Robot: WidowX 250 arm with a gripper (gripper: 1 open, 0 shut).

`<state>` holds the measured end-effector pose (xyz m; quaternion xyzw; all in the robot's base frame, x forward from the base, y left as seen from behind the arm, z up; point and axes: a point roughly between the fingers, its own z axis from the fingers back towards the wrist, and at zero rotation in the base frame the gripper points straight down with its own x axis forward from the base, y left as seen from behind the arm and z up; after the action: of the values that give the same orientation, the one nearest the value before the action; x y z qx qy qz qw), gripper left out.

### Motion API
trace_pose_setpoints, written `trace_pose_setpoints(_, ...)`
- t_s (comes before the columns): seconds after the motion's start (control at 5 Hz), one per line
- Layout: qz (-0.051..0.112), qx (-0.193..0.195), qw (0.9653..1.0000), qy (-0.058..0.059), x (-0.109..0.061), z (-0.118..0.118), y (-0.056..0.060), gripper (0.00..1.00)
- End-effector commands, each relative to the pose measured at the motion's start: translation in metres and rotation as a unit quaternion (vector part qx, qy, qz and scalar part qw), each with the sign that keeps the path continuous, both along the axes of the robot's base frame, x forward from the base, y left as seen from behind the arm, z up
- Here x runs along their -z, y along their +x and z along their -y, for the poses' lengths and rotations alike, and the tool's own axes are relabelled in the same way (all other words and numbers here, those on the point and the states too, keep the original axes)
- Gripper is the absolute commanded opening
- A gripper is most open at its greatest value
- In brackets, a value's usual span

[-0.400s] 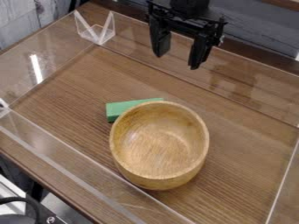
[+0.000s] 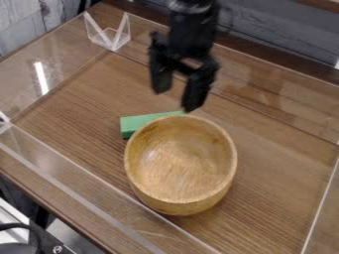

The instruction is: Put the green block in the brown bowl

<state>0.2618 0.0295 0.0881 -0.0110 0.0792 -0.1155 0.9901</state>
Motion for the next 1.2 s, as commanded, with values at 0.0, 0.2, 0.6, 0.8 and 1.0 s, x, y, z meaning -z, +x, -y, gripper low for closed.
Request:
trace_pose_setpoints(0.0, 0.052, 0.059, 0.9969, 0.000, -0.016, -0.022, -0.017, 1.00)
trace_pose_setpoints(0.2, 0.068, 0.085, 0.9941, 0.002, -0.016, -0.036, -0.028, 1.00)
trace_pose_setpoints(0.6, 0.088, 0.106, 0.9904, -0.003, -0.005, -0.039, -0.025, 1.00)
trace_pose_setpoints(0.8, 0.095, 0.113, 0.9890, -0.007, -0.001, -0.040, -0.023, 1.00)
trace_pose_setpoints(1.0, 0.100, 0.118, 0.9879, -0.009, 0.004, -0.042, -0.020, 1.00)
